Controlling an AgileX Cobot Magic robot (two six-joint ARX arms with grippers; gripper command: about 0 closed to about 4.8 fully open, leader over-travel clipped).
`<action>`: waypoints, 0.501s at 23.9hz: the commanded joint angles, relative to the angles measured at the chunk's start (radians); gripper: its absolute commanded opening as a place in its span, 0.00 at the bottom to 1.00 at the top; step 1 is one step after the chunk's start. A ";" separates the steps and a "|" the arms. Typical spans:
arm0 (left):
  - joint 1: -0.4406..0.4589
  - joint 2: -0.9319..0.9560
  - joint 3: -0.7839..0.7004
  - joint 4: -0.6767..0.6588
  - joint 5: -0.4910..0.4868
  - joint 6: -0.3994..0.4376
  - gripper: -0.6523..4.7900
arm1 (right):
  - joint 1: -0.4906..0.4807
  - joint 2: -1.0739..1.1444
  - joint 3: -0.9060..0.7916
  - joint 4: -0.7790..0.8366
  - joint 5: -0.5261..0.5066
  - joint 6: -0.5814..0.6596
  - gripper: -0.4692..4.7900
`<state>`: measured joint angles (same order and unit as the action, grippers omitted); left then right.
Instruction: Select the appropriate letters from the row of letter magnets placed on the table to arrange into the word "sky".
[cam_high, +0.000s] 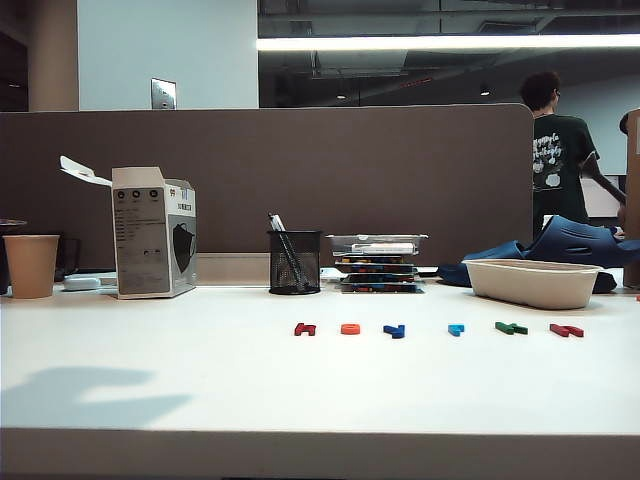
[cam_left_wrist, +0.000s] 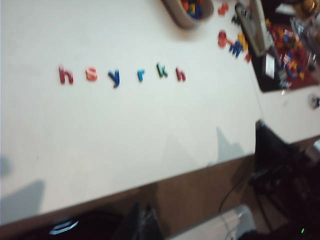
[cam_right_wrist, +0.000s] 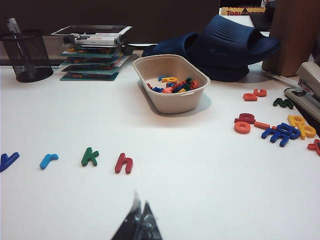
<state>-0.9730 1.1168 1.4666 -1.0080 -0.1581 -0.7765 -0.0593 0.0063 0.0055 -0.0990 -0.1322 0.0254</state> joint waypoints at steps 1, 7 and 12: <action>0.002 -0.002 0.004 0.046 -0.014 0.002 0.11 | 0.001 -0.008 -0.005 0.027 -0.001 0.001 0.07; 0.000 -0.001 0.002 0.045 -0.021 0.002 0.11 | 0.002 -0.006 0.025 0.060 0.000 0.050 0.07; 0.002 -0.001 0.002 0.045 -0.026 0.002 0.11 | 0.012 -0.003 0.168 -0.082 -0.001 0.056 0.07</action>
<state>-0.9726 1.1175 1.4666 -0.9691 -0.1764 -0.7769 -0.0509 0.0071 0.1394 -0.1490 -0.1326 0.0826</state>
